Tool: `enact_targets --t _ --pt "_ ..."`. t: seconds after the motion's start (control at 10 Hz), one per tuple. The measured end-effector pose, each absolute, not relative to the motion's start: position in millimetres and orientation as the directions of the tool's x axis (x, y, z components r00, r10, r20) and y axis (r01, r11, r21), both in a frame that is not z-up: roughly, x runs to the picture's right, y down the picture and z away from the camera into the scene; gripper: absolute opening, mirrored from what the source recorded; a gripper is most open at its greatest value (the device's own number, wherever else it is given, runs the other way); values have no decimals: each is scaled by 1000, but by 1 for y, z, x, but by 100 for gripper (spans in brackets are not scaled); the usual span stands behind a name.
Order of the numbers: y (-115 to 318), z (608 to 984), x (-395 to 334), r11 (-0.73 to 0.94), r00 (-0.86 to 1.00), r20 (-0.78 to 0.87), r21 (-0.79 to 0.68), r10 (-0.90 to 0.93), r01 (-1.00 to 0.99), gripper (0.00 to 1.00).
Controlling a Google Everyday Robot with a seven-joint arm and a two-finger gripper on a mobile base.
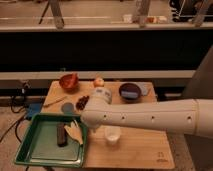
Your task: Wipe table surface with eraser
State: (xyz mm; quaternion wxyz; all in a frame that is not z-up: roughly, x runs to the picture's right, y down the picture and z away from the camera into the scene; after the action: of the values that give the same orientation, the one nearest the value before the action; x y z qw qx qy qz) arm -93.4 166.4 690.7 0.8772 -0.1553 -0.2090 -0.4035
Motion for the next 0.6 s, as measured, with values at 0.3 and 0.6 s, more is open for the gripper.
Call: enact_targets --t 0.3,0.6 --pt "157 697 -130 552 471 536 -10 -701 834 80" --pt "154 707 -171 451 333 552 89 -764 888 80"
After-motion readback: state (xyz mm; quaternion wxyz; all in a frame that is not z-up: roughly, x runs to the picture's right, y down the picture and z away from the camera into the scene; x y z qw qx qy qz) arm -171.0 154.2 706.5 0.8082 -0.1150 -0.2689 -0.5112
